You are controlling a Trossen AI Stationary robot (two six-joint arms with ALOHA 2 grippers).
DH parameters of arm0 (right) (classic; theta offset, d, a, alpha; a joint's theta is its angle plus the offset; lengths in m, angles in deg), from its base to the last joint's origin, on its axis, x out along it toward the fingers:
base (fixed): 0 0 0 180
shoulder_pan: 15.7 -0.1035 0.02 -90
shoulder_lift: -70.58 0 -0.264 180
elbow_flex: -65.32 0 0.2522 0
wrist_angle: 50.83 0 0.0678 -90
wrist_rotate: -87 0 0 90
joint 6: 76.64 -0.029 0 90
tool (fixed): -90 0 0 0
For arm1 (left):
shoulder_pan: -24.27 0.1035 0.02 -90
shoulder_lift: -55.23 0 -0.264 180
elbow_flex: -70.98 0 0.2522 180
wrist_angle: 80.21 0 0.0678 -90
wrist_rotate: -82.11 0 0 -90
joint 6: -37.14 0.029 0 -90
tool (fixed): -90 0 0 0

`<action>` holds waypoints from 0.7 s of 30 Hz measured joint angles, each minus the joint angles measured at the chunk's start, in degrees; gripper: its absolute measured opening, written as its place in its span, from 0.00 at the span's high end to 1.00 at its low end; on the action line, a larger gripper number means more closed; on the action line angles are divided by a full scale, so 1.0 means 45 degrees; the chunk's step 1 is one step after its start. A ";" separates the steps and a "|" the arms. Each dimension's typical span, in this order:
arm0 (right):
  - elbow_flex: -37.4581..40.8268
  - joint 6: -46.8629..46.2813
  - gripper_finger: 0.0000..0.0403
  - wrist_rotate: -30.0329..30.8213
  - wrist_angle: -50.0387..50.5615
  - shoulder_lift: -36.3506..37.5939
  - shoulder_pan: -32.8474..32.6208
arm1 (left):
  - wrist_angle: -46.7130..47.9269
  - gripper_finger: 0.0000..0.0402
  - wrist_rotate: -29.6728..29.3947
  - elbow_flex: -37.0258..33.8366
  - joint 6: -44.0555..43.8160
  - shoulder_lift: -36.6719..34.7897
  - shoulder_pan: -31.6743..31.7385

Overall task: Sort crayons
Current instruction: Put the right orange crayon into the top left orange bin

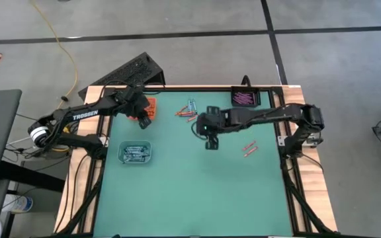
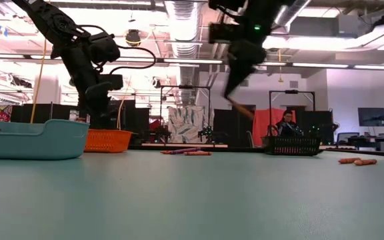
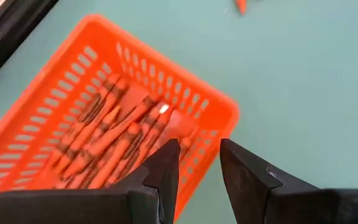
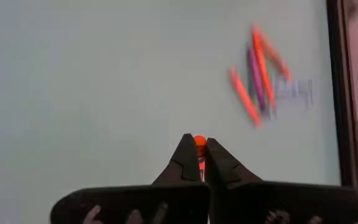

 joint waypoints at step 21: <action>-0.0004 0.3207 1.00 -0.3903 -0.8835 0.0000 0.1882 | -0.6987 0.73 0.1101 0.0000 -0.4295 0.0000 -0.0041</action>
